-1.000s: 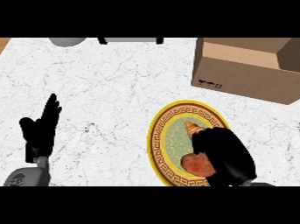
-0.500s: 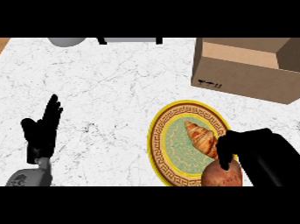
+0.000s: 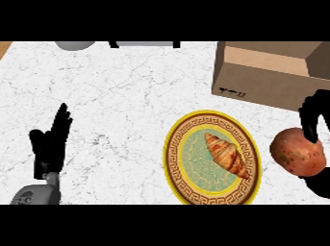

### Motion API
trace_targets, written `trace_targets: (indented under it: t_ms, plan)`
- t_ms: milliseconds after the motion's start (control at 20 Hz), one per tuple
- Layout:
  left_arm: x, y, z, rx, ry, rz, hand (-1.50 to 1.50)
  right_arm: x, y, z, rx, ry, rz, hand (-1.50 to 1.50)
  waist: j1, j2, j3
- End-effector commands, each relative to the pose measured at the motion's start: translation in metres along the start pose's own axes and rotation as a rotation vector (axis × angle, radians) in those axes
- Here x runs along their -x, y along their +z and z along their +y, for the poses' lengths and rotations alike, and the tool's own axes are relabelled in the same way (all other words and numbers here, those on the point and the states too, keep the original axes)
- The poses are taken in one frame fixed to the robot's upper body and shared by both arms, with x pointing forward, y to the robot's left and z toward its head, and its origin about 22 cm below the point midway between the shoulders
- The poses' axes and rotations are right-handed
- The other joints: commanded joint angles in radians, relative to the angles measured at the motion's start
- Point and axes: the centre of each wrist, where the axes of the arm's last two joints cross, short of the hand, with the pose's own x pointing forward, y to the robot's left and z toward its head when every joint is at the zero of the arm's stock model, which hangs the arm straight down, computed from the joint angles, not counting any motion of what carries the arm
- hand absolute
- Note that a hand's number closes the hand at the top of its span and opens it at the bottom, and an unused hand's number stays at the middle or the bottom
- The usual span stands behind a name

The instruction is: Pick the sweet potato from the plate and place it in the cardboard box

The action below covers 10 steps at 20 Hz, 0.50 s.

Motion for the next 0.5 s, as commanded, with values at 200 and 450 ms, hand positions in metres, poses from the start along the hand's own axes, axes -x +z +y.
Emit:
trace_targets:
  t_ms: [200,450]
  plan:
    - [-0.004,-0.002,0.01,0.019,-0.001,-0.008,0.0,0.048,-0.061,-0.032,0.112,-0.069,0.047,1.5,0.011,0.004,0.0]
    - [-0.014,-0.006,0.008,0.015,-0.017,0.0,0.0,0.081,-0.099,-0.018,0.114,-0.093,0.077,1.5,0.018,0.006,0.001]
